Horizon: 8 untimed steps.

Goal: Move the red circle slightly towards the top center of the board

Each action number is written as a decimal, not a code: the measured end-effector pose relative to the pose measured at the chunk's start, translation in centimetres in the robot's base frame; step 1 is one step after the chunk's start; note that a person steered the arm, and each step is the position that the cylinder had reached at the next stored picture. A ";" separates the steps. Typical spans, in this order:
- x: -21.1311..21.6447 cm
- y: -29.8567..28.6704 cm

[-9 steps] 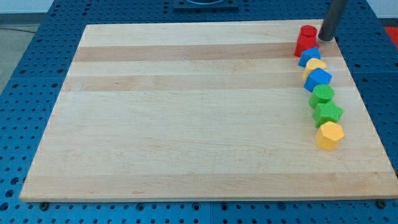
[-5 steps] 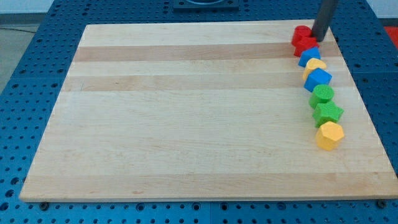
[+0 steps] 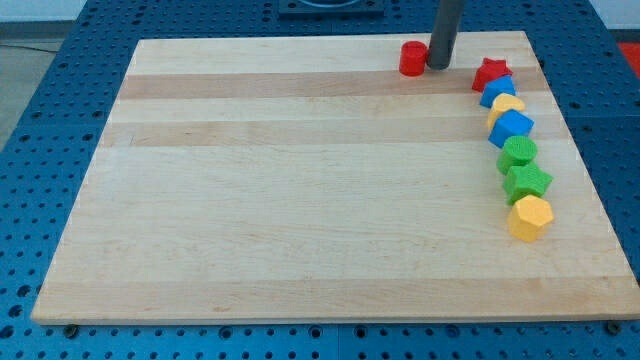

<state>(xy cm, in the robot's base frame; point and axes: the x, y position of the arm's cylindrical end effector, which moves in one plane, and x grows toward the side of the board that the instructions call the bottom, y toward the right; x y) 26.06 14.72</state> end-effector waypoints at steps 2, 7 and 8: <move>-0.8 0.2; 2.7 12.1; 3.2 10.2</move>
